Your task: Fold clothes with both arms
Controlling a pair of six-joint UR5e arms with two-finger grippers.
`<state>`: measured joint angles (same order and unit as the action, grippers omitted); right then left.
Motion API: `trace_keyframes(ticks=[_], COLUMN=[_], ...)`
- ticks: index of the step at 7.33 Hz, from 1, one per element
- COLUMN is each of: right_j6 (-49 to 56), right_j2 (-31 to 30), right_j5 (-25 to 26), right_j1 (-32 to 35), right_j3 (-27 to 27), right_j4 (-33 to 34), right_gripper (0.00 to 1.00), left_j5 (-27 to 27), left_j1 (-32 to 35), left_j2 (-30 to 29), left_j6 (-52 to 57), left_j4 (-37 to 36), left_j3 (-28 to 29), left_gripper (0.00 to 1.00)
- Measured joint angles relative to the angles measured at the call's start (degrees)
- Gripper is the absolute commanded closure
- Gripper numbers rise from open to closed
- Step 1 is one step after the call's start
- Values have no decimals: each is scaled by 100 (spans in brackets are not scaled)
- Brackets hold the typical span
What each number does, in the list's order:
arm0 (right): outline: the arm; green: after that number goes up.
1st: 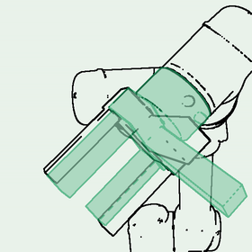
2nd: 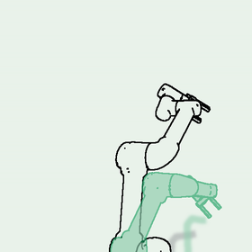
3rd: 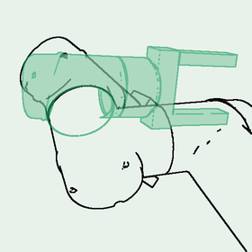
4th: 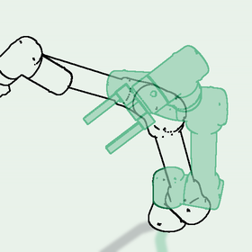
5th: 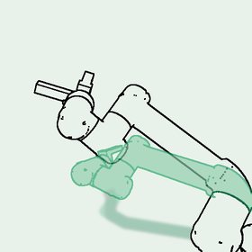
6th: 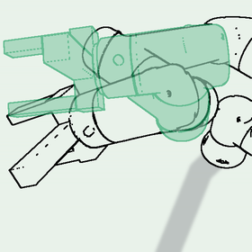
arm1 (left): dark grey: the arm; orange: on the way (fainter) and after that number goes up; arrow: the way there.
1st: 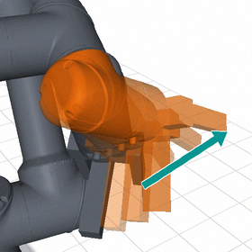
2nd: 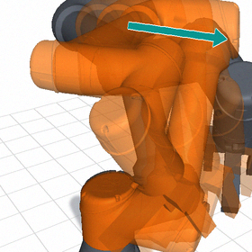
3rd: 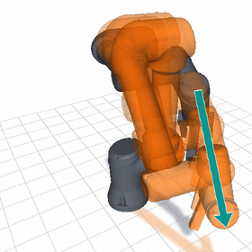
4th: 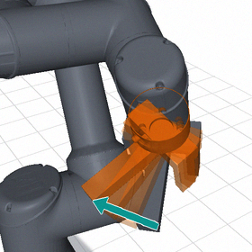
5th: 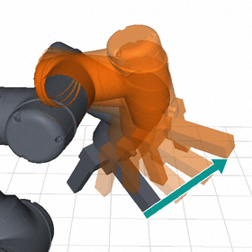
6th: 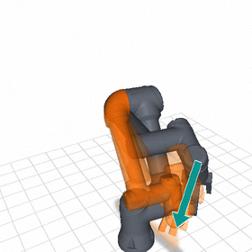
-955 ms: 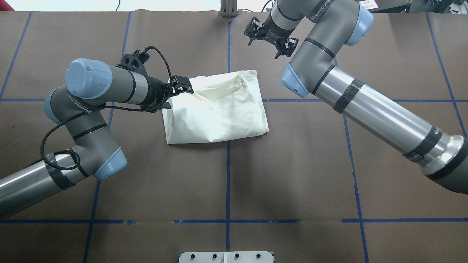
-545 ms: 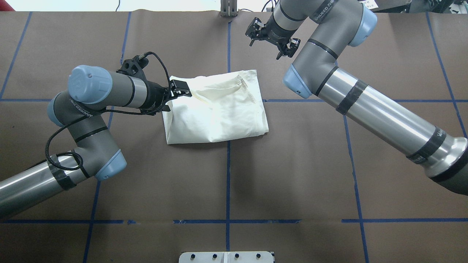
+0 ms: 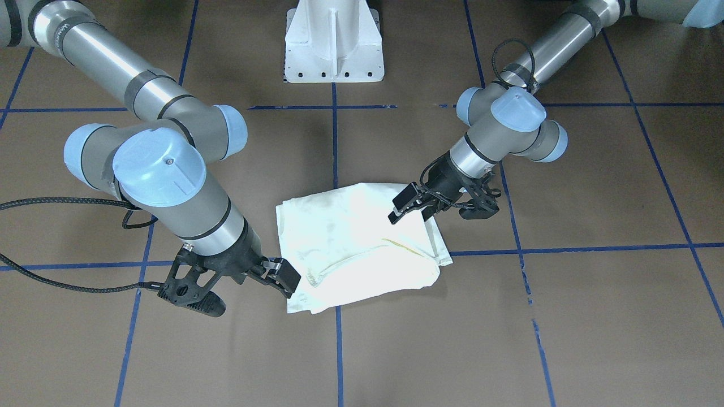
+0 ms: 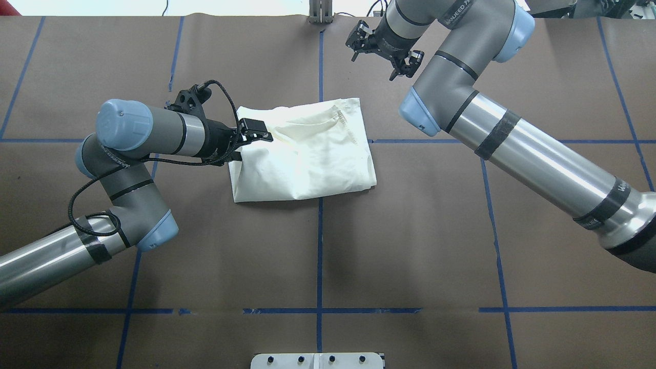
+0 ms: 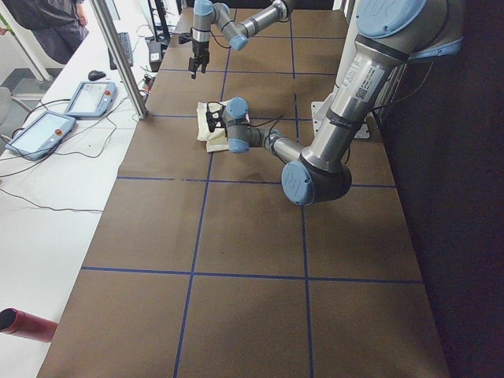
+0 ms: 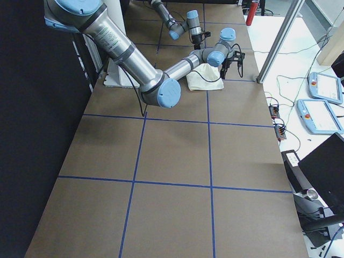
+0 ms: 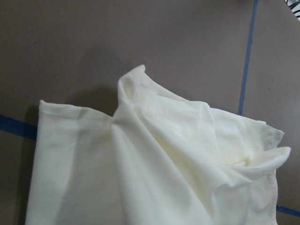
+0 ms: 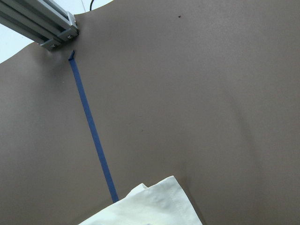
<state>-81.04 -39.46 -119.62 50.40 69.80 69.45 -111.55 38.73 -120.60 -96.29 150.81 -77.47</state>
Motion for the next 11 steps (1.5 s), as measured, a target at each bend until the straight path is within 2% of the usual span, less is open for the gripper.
trace_keyframes(ticks=[4,7,11], right_j6=[17,26,29], right_j2=[0,-3,-34], right_j5=[7,9,33], right_j1=[16,21,28], right_j3=[6,7,7], right_j4=[12,8,7], right_gripper=[0,0,0], left_j5=[-344,-709,-669], left_j1=[-191,-364,-979], left_j2=[39,377,602], left_j6=[-3,-117,-135], left_j4=[117,251,282], left_j3=[-90,-522,-925], left_gripper=[0,0,0])
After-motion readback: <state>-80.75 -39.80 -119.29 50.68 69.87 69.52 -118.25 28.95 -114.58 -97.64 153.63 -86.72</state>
